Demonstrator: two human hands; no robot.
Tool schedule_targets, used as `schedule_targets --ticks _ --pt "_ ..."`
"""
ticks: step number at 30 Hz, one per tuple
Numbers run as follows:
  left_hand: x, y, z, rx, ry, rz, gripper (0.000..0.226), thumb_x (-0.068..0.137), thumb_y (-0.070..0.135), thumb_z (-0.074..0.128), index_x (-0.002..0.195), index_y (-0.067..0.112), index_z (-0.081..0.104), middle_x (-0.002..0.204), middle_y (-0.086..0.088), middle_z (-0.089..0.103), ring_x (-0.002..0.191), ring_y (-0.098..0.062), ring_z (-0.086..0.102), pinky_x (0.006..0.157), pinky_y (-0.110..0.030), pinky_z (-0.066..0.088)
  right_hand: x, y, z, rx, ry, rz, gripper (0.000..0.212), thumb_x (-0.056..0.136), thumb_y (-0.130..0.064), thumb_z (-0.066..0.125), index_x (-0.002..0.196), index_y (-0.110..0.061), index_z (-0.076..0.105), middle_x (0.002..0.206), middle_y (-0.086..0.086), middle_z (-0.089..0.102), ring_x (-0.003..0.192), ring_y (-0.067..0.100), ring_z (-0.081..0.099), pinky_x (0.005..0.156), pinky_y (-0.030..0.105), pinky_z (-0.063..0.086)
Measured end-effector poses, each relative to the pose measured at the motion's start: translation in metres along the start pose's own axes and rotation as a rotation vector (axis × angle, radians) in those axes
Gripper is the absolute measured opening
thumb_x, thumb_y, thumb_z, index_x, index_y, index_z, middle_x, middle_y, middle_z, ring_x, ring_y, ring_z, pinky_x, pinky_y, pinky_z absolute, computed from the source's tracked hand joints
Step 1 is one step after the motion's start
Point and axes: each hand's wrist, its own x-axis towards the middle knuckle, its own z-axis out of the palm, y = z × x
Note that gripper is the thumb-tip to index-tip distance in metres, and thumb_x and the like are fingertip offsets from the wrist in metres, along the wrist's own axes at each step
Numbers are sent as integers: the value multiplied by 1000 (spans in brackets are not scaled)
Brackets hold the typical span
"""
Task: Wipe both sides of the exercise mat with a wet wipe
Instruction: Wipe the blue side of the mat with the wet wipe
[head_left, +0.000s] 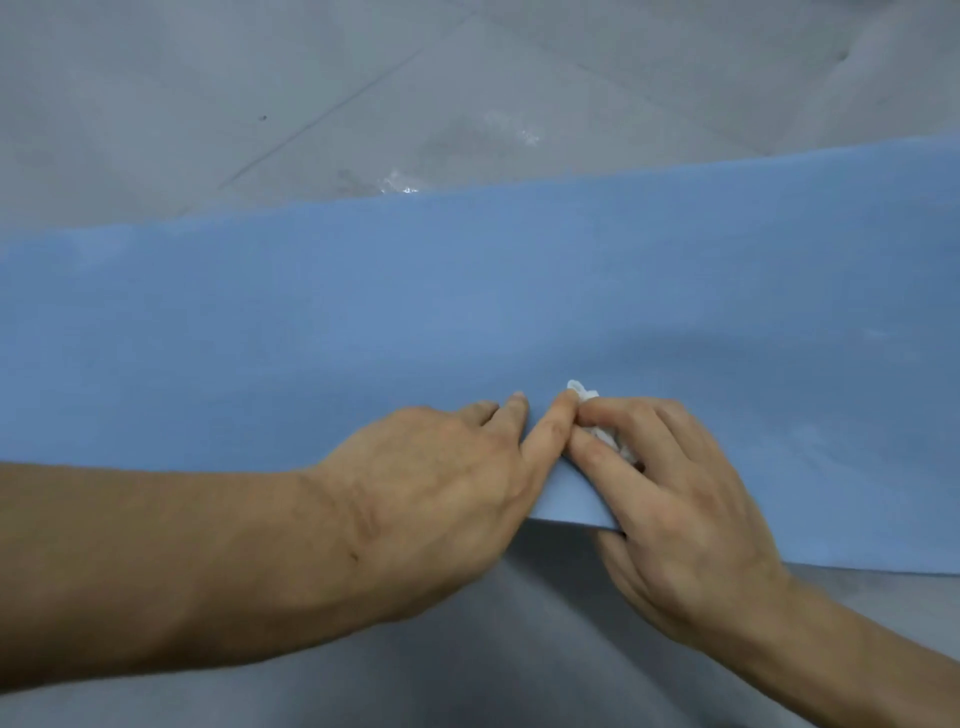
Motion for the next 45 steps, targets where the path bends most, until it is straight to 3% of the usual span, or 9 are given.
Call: schedule_targets --ticks 3,8,12,16,18,22,27,36,45 --pt "-5 -14 -18 42 41 -21 93 99 20 39 146 27 -41 157 1 30 136 -23 48 98 -45 52 21 1 -15 -31 -31 9 47 81 -23 58 125 -7 68 129 7 59 109 28 54 87 38 48" --pt "-8 -23 -40 119 -17 -61 89 100 18 40 154 22 -30 157 2 31 136 -25 48 103 -44 48 45 3 -36 -184 -161 143 58 67 -39 68 121 -18 69 132 0 64 111 24 66 76 37 60" --pt "-12 -23 -56 107 86 -134 87 98 18 45 159 24 -17 153 5 35 134 -23 49 101 -42 49 56 -3 -40 -174 -50 167 55 71 -20 40 115 -15 74 118 -1 73 103 22 72 73 32 60" --pt "-36 -32 -54 81 279 -123 106 53 17 77 153 19 39 119 4 70 94 -16 74 57 -31 60 61 -5 -43 -43 65 245 65 70 -18 33 123 -20 72 125 -9 70 114 15 65 86 28 57" --pt "-48 -43 -48 93 321 -154 119 39 13 84 152 24 46 119 3 73 88 -15 76 51 -26 57 62 -9 -47 -23 108 237 67 69 -18 34 124 -20 72 127 -10 69 116 13 63 89 28 56" --pt "-67 -52 -53 148 393 -81 100 52 3 54 150 23 47 116 4 72 84 -18 75 46 -29 56 67 -24 -52 18 185 206 63 70 -17 39 123 -18 73 128 -8 70 118 15 65 89 31 58" --pt "-91 -68 -63 233 498 -75 67 74 11 43 140 14 58 125 -2 71 99 -20 75 51 -34 60 78 -48 -48 97 315 184 67 67 -12 37 123 -15 74 131 -7 69 122 14 61 93 27 48" --pt "-123 -85 -23 297 727 -249 60 87 0 34 134 14 70 140 -8 65 120 -31 67 75 -43 62 99 -77 -3 250 316 121 66 70 -8 39 127 -11 71 138 -3 65 127 14 58 99 26 48" --pt "-153 -115 57 274 606 -360 64 81 3 34 132 15 71 138 -10 66 115 -31 70 74 -42 61 103 -114 74 302 135 31 56 78 -6 40 124 -9 71 132 -1 67 118 20 65 85 34 59"
